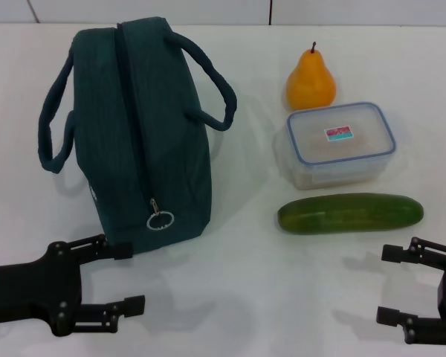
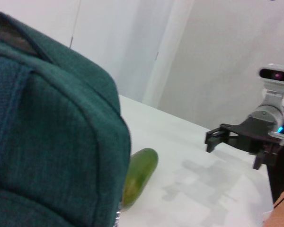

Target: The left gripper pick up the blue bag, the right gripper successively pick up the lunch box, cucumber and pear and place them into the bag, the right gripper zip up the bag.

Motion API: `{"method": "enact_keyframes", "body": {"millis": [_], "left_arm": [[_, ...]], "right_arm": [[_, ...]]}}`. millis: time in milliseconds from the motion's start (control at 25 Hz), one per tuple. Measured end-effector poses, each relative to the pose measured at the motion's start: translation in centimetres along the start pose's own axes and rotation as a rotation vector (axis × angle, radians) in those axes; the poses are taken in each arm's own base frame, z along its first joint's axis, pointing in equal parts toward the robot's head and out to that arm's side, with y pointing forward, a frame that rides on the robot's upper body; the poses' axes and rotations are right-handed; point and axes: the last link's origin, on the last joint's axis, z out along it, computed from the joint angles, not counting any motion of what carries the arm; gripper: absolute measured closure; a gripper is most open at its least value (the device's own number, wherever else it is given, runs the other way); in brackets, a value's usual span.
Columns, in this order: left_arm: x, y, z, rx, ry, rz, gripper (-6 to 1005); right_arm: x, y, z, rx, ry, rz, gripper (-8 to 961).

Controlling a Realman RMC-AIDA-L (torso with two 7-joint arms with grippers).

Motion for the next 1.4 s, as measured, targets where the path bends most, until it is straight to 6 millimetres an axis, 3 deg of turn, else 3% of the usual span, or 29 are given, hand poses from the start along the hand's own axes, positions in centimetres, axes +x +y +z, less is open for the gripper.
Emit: {"method": "enact_keyframes", "body": {"millis": [600,960,1120,1400], "left_arm": [[0.0,0.3,-0.3,-0.01,0.011,-0.001,125],[0.7,0.7,-1.8,0.028,0.101,-0.015,126],[2.0,-0.1,-2.8,0.077,0.201,-0.176,127],[5.7,-2.9,-6.5,0.122,0.291,-0.515,127]], "right_arm": [[-0.1,-0.1,0.3,0.005,-0.018,-0.002,141],[-0.3,-0.2,0.3,0.016,-0.036,-0.002,142],[-0.3,-0.2,0.3,0.017,-0.037,0.0,143],[-0.3,-0.2,0.3,0.02,-0.04,0.001,143]]}}
